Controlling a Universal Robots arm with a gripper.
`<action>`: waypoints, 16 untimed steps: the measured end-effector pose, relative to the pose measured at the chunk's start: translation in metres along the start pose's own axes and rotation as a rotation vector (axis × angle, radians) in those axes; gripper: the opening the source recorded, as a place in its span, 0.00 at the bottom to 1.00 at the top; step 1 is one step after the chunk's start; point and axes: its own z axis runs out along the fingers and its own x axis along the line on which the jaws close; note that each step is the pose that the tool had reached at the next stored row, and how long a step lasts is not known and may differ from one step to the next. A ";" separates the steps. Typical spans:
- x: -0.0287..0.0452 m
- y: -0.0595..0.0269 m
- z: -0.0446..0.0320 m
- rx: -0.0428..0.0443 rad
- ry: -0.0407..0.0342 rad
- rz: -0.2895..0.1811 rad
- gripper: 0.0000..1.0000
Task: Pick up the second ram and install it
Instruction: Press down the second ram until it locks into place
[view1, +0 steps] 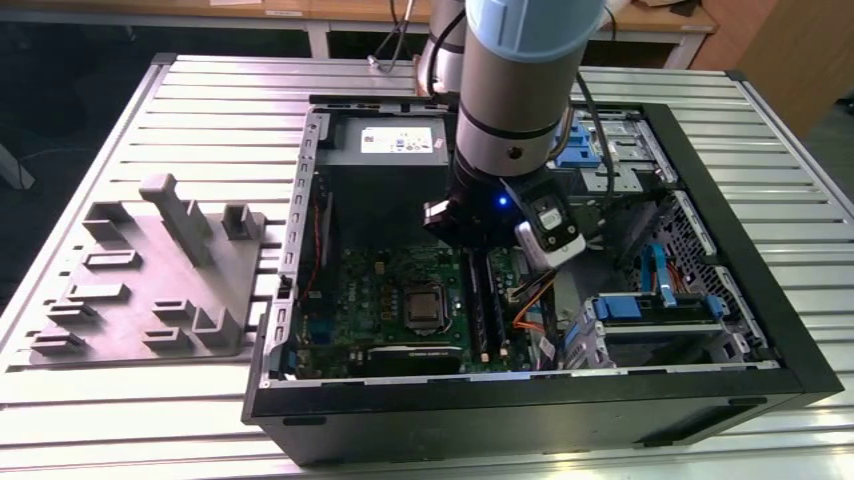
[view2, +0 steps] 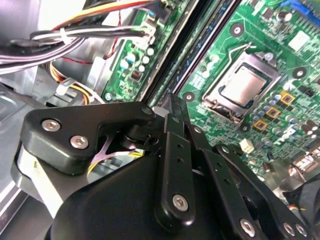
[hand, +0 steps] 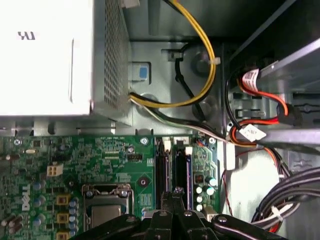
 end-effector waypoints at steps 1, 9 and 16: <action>0.0000 0.0014 0.0001 0.0000 0.0000 0.000 0.10; 0.0003 0.0091 0.0018 0.0000 0.0000 0.000 0.10; 0.0005 0.0104 0.0047 0.0001 0.0001 0.000 0.10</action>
